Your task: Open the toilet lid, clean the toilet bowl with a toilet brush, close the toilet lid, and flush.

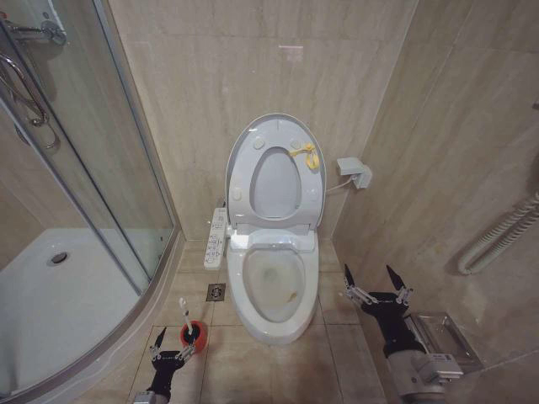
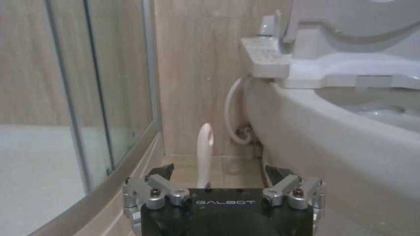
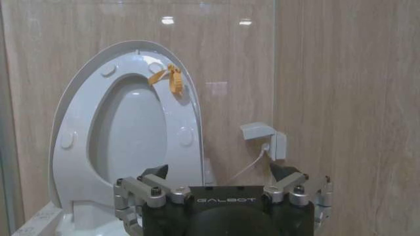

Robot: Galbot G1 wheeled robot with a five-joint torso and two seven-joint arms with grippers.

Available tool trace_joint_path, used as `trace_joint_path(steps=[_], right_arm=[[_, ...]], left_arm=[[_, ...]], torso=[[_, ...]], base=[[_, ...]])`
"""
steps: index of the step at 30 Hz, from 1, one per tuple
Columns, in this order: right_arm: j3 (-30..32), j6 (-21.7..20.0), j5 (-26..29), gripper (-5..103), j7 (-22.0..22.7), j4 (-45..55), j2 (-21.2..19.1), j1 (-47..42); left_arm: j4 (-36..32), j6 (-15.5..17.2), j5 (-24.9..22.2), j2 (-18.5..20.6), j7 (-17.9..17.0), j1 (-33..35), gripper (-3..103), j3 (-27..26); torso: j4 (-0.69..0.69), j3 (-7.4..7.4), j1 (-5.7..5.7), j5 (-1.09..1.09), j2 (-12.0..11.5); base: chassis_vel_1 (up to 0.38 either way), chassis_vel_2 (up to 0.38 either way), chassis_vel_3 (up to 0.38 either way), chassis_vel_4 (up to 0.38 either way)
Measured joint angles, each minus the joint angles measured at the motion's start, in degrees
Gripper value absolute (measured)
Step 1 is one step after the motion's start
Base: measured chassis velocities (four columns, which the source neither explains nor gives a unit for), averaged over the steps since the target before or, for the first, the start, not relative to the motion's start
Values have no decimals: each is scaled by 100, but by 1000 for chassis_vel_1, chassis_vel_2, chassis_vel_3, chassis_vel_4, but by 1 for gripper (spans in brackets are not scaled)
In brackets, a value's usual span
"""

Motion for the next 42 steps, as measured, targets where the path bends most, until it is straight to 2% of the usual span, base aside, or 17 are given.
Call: trace_joint_path(steps=[1, 11, 21, 34, 42], right_arm=[[0, 0, 0, 100, 0, 0, 0, 0], [0, 0, 0, 100, 0, 0, 0, 0], [0, 0, 0, 100, 0, 0, 0, 0], [0, 0, 0, 100, 0, 0, 0, 0], [0, 0, 0, 100, 0, 0, 0, 0]], left_arm=[[70, -5, -13, -15, -12, -40, 92, -2], [588, -167, -92, 68, -14, -359, 92, -96], [1482, -512, -209, 340, 245, -990, 92, -29], [1701, -545, -73, 483, 354, -1300, 94, 136], [2083, -646, -60, 606, 424, -1763, 94, 300]], torso=[[0, 0, 0, 0, 0], [0, 0, 0, 0, 0], [0, 0, 0, 0, 0], [0, 0, 0, 0, 0], [0, 0, 0, 0, 0]], base=[[0, 0, 0, 0], [0, 0, 0, 0], [0, 0, 0, 0], [0, 0, 0, 0], [0, 0, 0, 0]])
